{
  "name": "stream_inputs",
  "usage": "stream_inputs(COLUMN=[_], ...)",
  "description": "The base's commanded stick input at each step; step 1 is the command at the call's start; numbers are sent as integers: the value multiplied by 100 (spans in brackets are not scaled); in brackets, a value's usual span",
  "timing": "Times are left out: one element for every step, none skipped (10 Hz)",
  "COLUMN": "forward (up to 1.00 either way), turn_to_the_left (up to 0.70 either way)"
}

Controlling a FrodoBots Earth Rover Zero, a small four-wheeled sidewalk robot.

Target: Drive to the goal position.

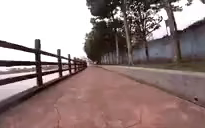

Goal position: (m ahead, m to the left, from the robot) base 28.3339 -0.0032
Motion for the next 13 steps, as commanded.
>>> stream_inputs(forward=[100, 100, 100, 100, 100, 100, 100, 100, 100, 100, 100, 100, 100], turn_to_the_left=[0, 6, 40, 0, 0, 0, 0, 0, 0, 0, 0, 0, 0])
